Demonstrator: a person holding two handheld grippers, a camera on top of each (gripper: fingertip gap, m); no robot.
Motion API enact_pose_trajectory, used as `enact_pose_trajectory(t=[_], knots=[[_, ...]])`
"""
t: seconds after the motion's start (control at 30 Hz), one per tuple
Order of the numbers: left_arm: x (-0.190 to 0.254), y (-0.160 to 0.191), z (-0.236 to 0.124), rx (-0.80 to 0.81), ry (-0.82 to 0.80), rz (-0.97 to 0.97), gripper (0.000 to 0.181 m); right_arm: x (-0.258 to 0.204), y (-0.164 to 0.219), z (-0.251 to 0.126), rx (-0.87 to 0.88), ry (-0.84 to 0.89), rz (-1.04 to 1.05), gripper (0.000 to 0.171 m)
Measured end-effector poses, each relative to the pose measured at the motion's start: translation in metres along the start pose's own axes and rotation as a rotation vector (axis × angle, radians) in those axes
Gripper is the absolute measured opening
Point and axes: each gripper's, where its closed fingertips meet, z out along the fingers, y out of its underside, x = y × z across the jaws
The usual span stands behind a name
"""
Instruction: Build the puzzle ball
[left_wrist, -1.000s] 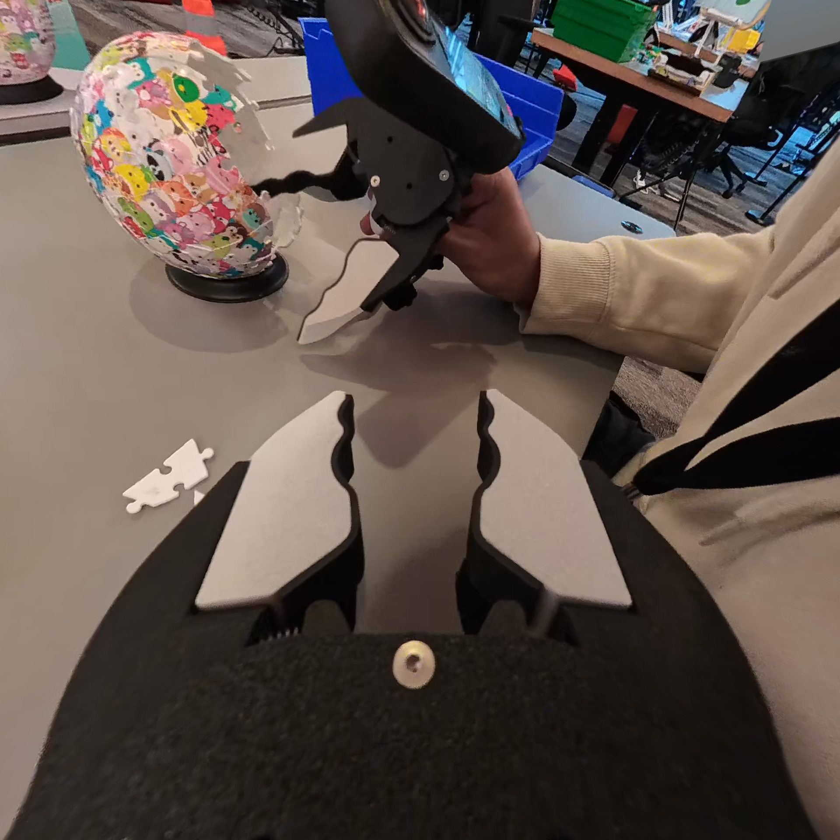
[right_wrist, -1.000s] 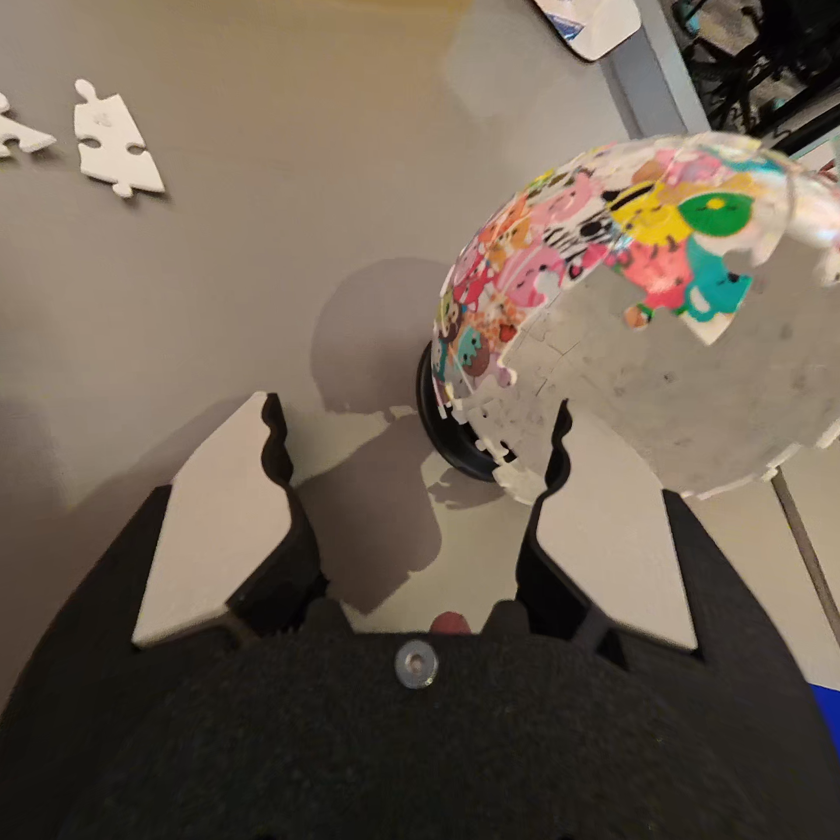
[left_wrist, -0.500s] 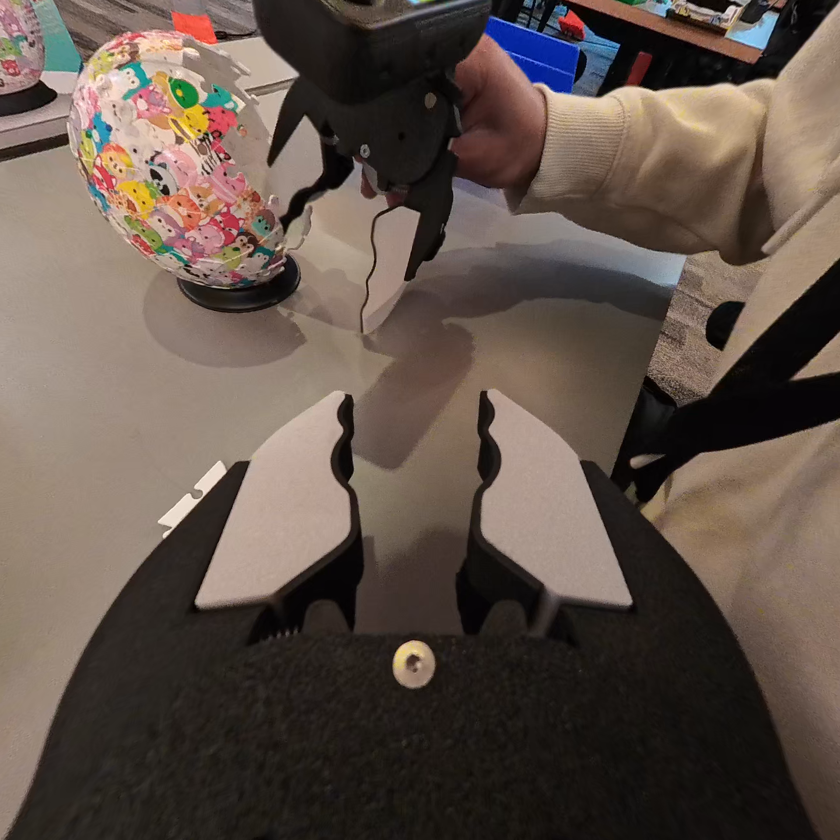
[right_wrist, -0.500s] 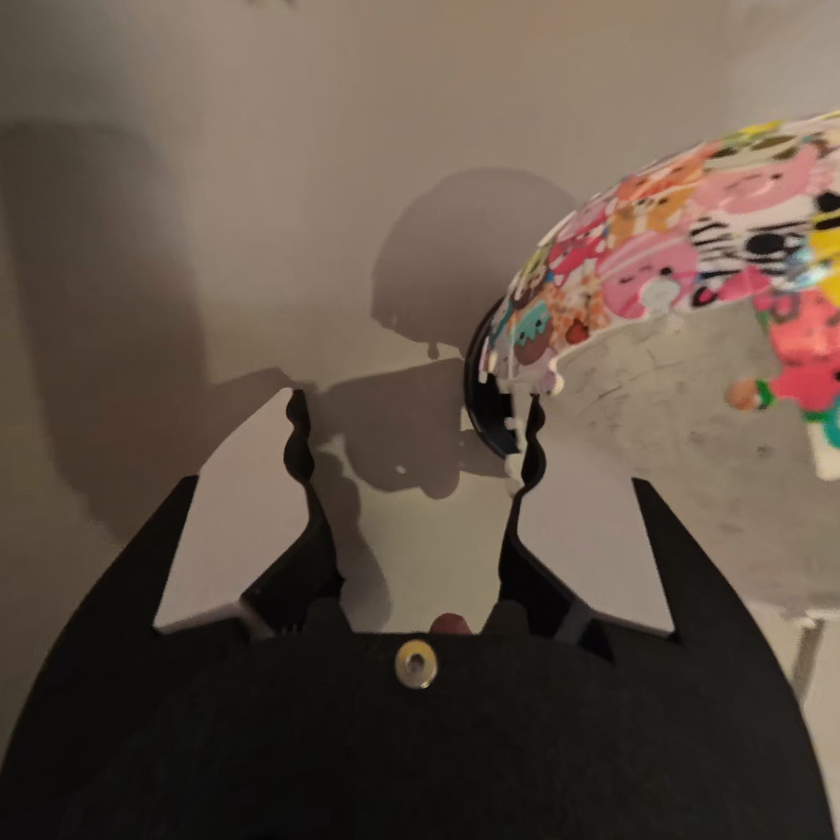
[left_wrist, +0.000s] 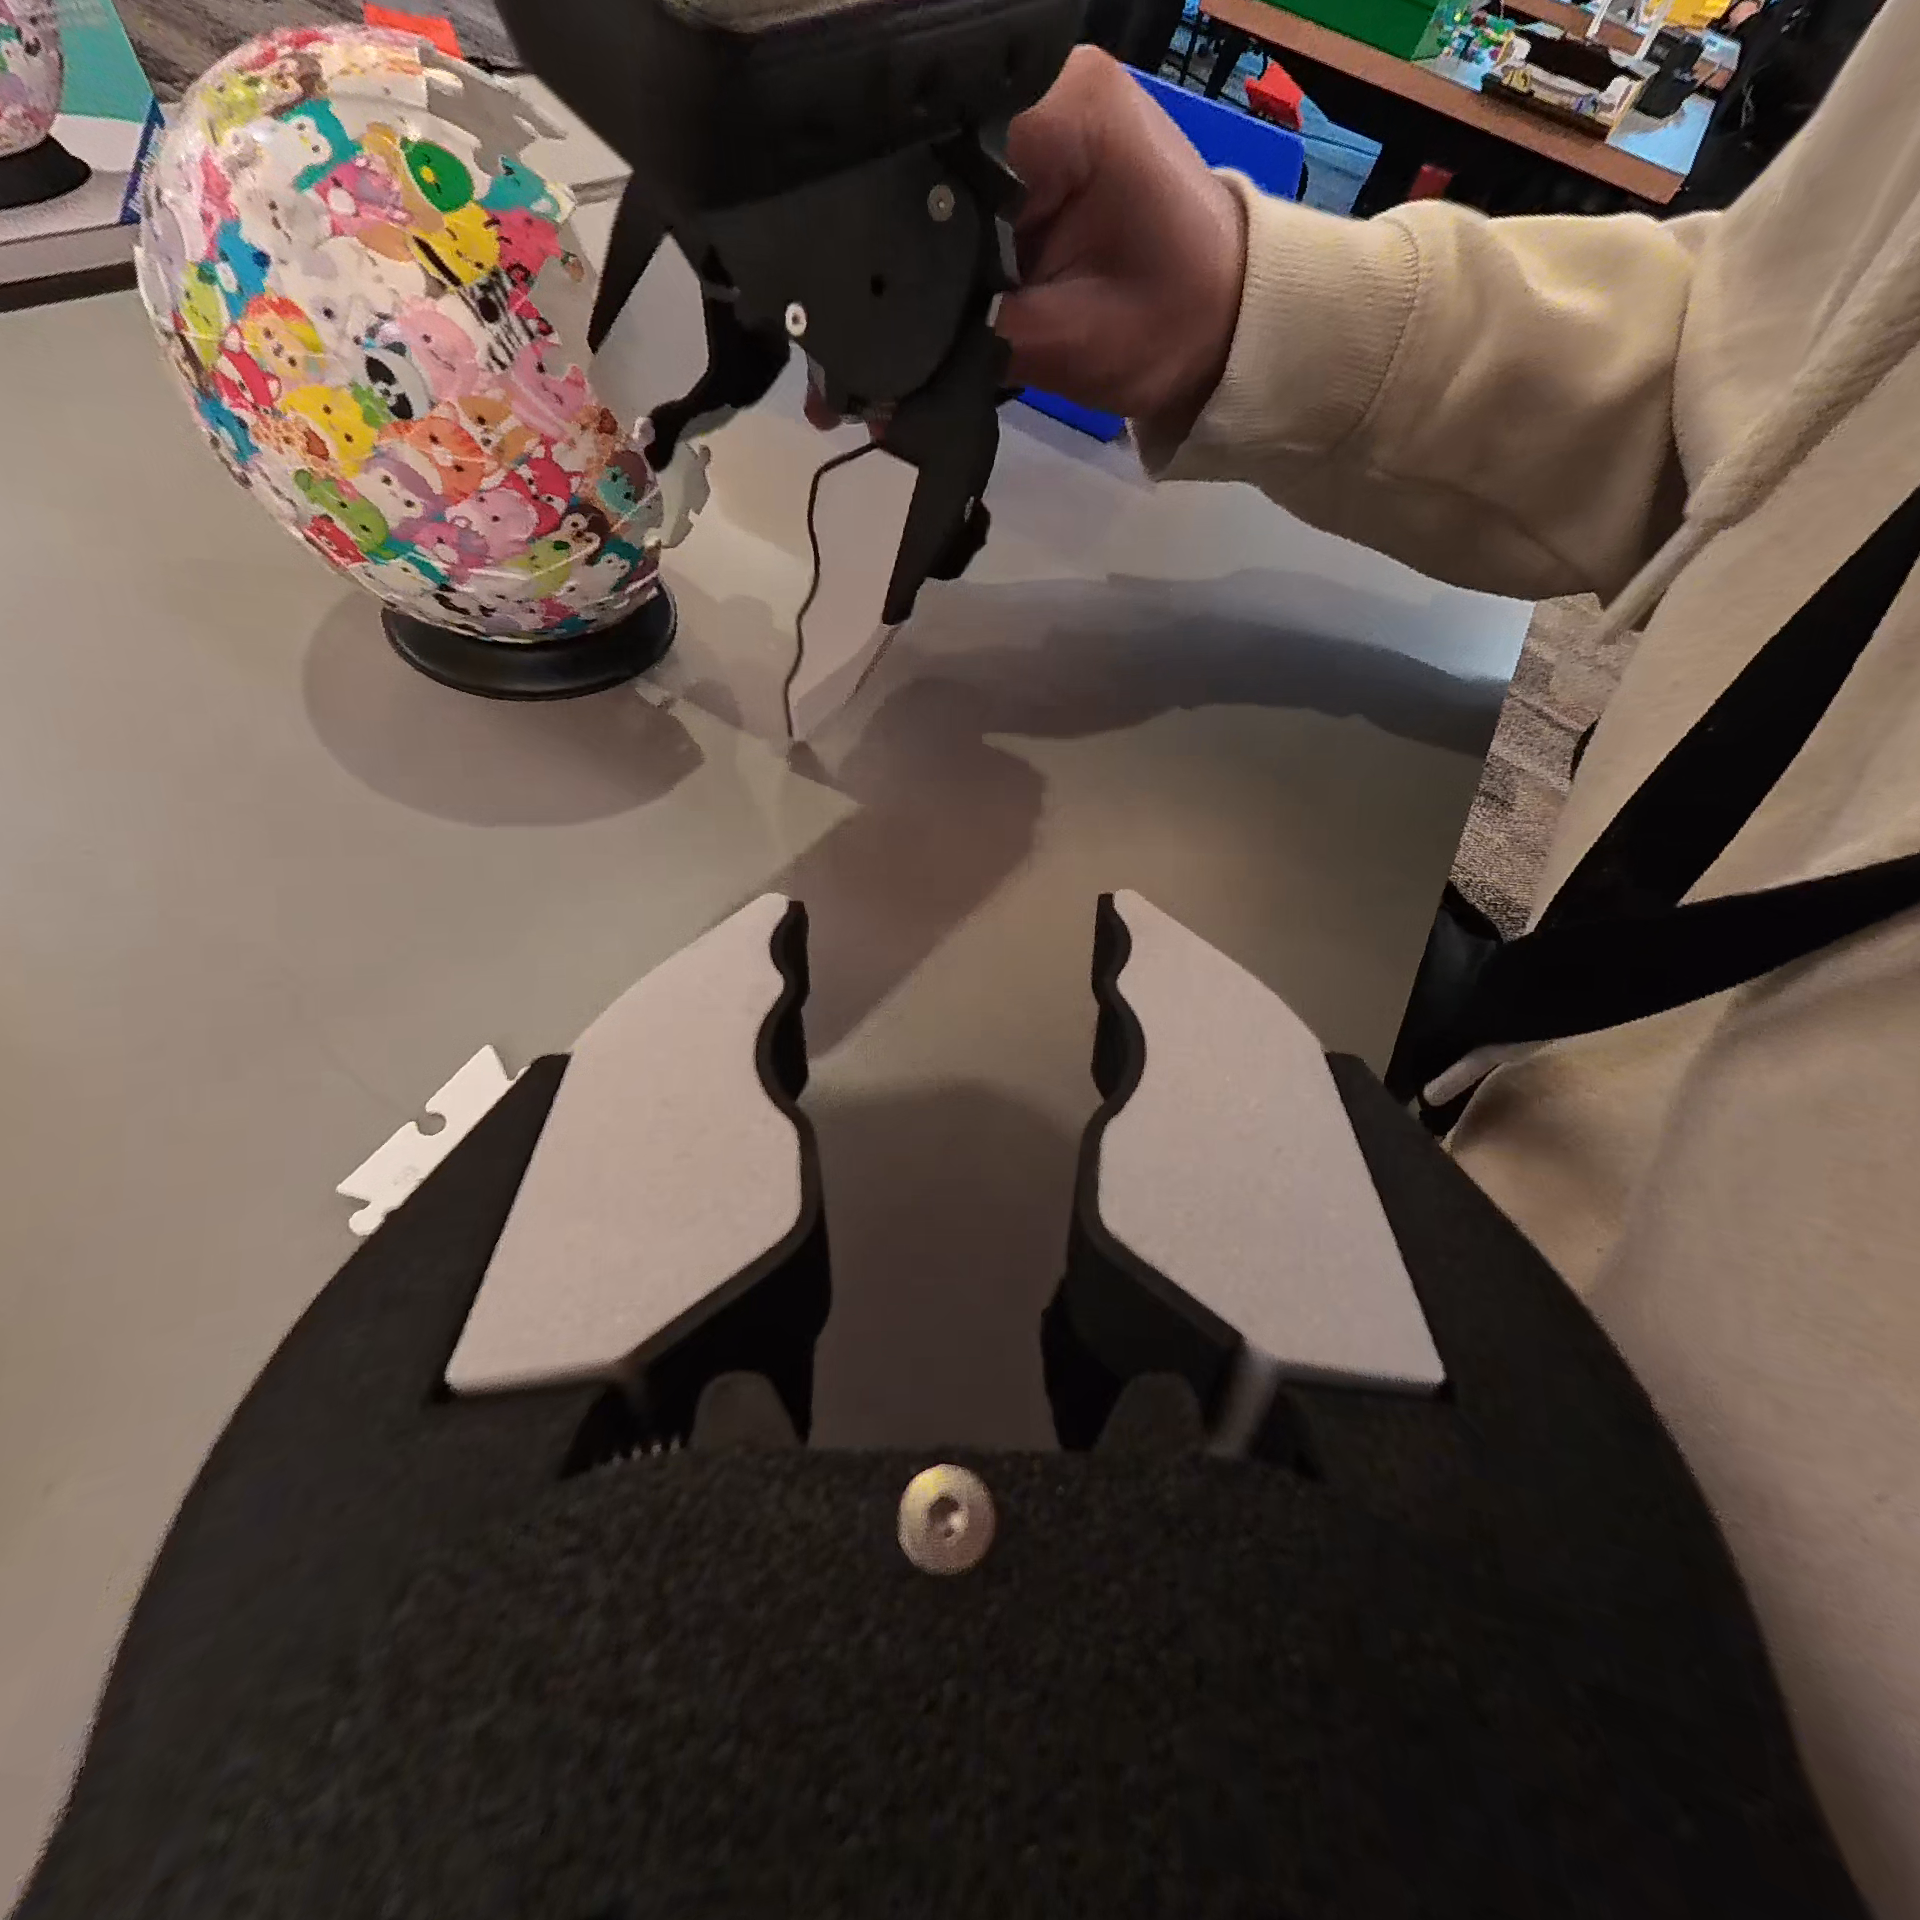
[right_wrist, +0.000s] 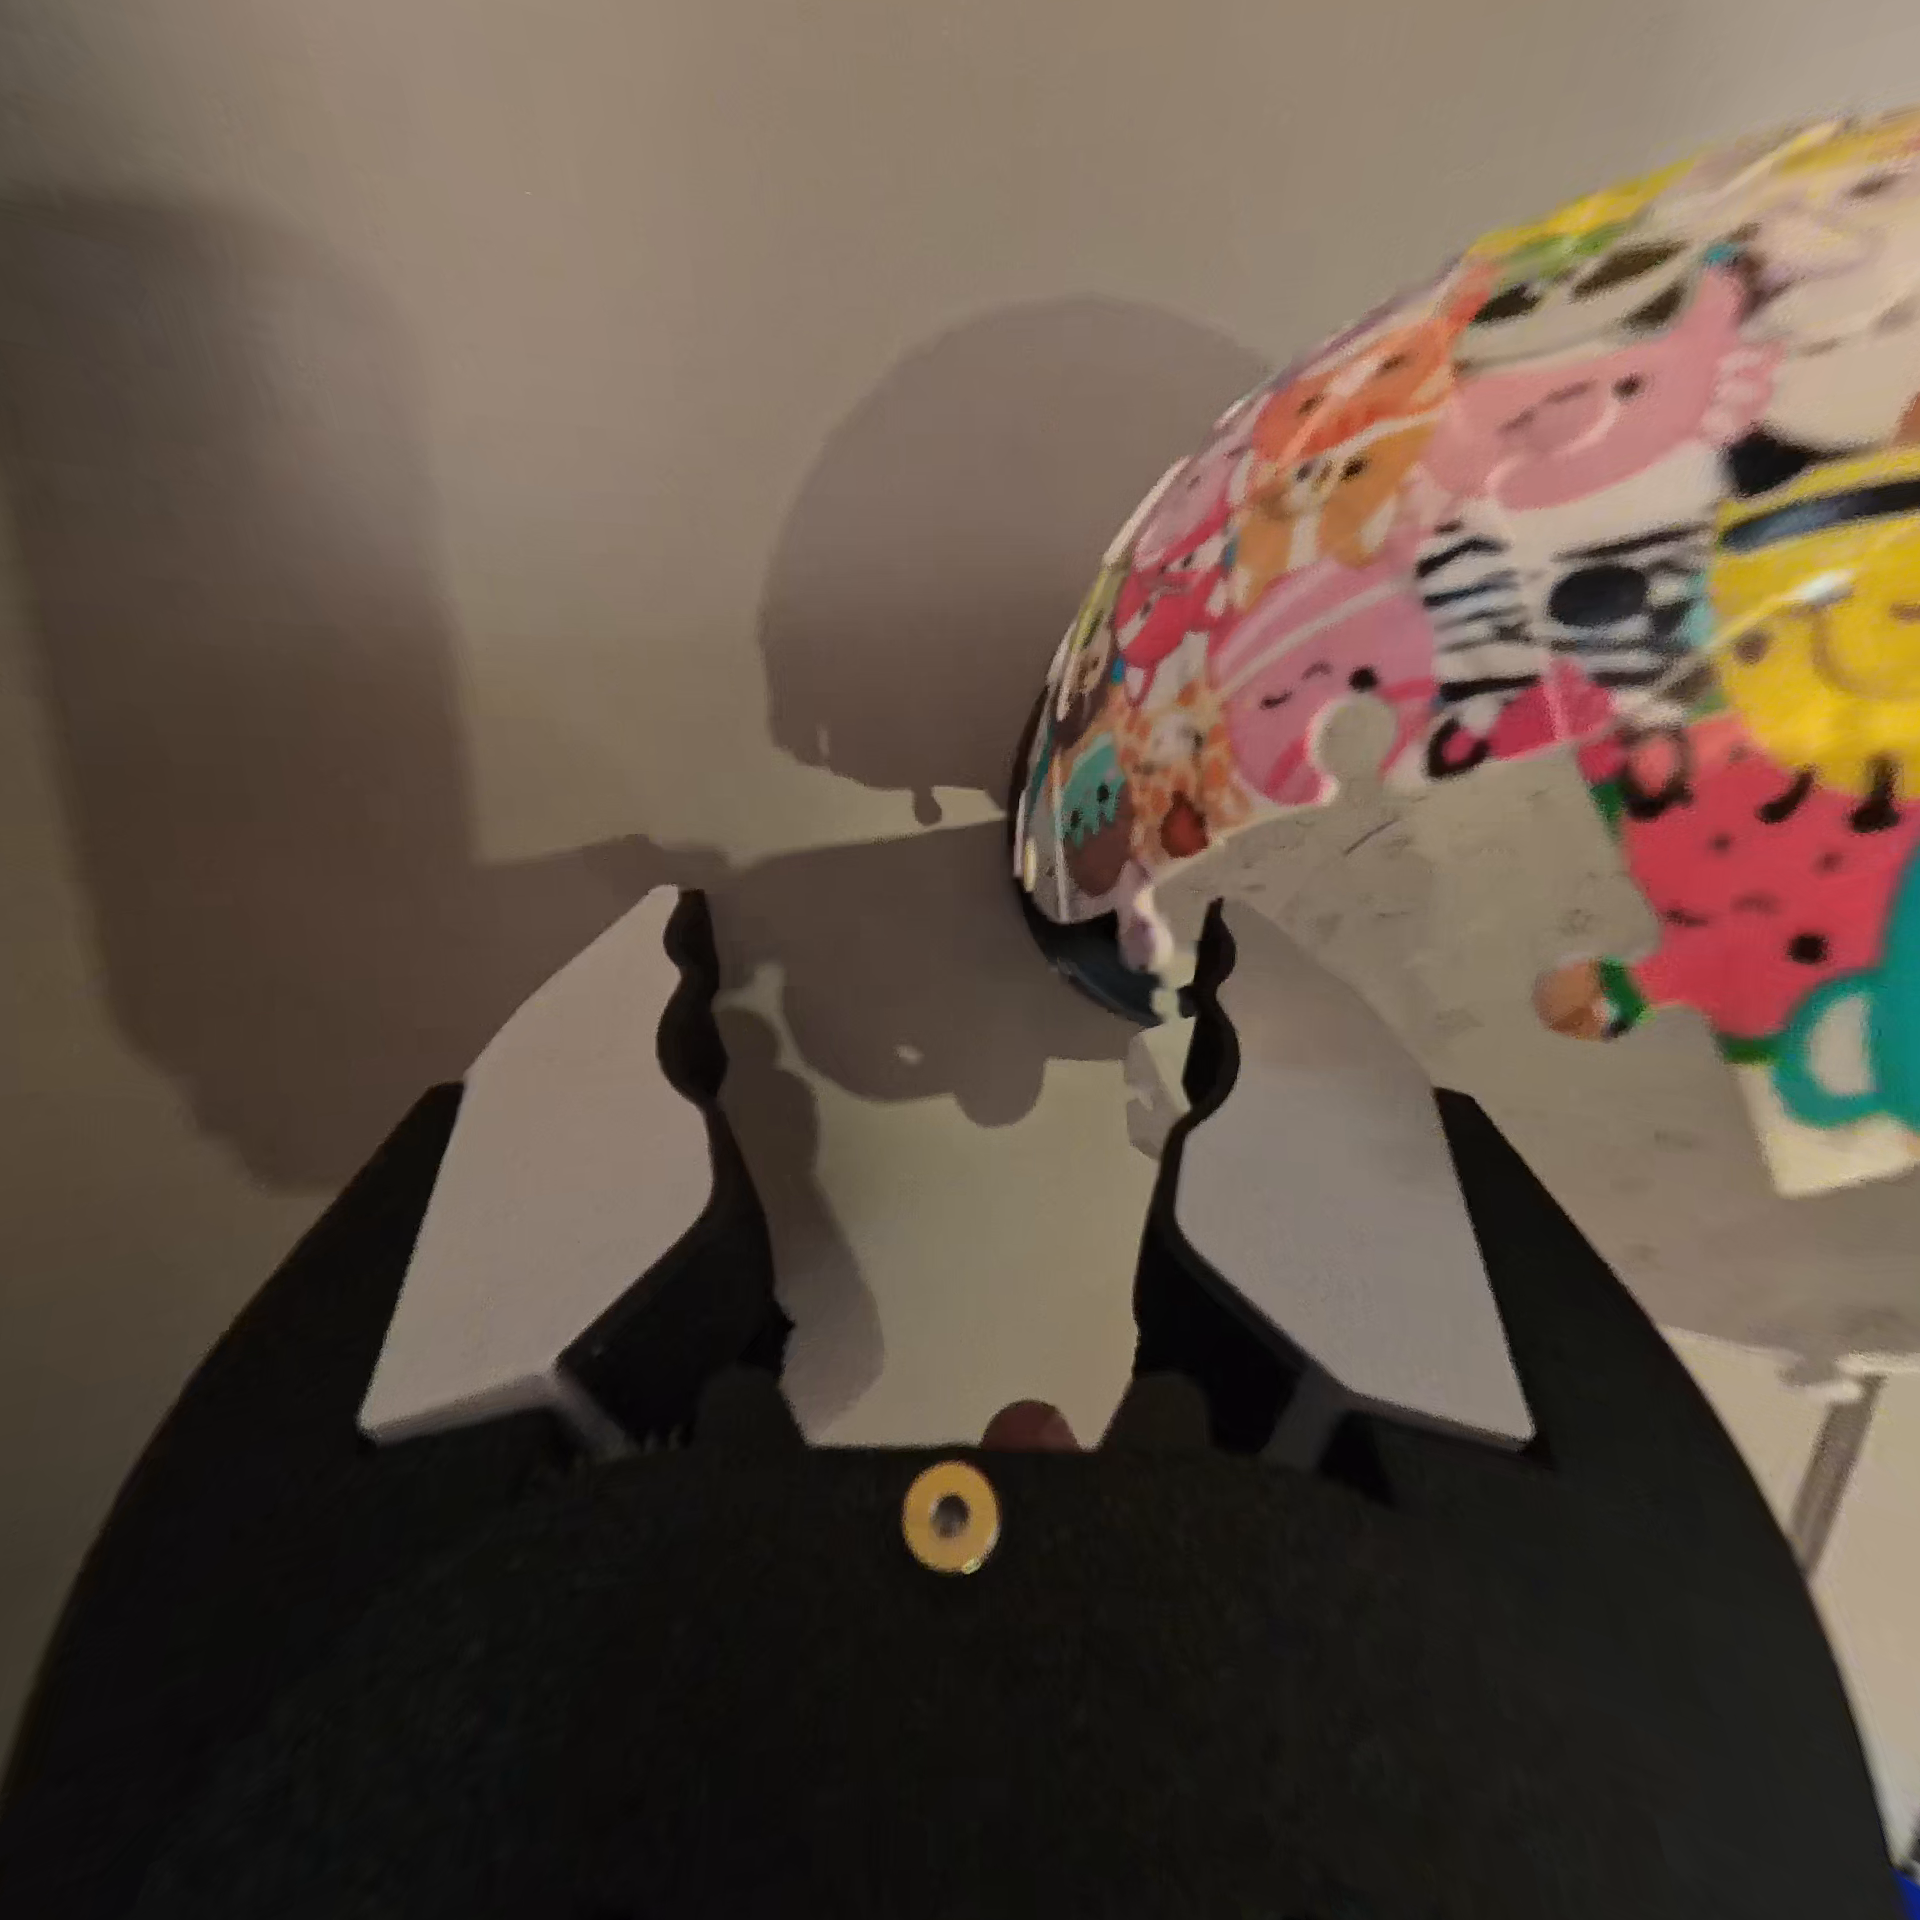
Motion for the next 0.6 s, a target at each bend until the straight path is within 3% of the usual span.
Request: enact_pose_trajectory(t=[0.1, 0.23, 0.33, 0.5, 0.6], knots=[[0.0, 0.0, 0.0, 0.0, 0.001, 0.001, 0.052, -0.009, 0.006, 0.001, -0.035, -0.074, 0.031, 0.103], [0.001, -0.001, 0.001, 0.0, 0.003, 0.001, 0.052, -0.013, 0.008, 0.0, -0.047, -0.078, 0.027, 0.104], [0.002, -0.002, 0.001, 0.002, 0.003, 0.005, 0.052, -0.021, 0.011, 0.0, -0.069, -0.109, 0.028, 0.116], [0.003, -0.004, 0.0, 0.007, 0.003, 0.007, 0.052, -0.029, 0.01, -0.003, -0.062, -0.137, 0.036, 0.115], [0.003, -0.005, 0.0, 0.01, 0.003, 0.011, 0.052, -0.024, 0.001, -0.01, 0.022, -0.078, 0.036, 0.097]])
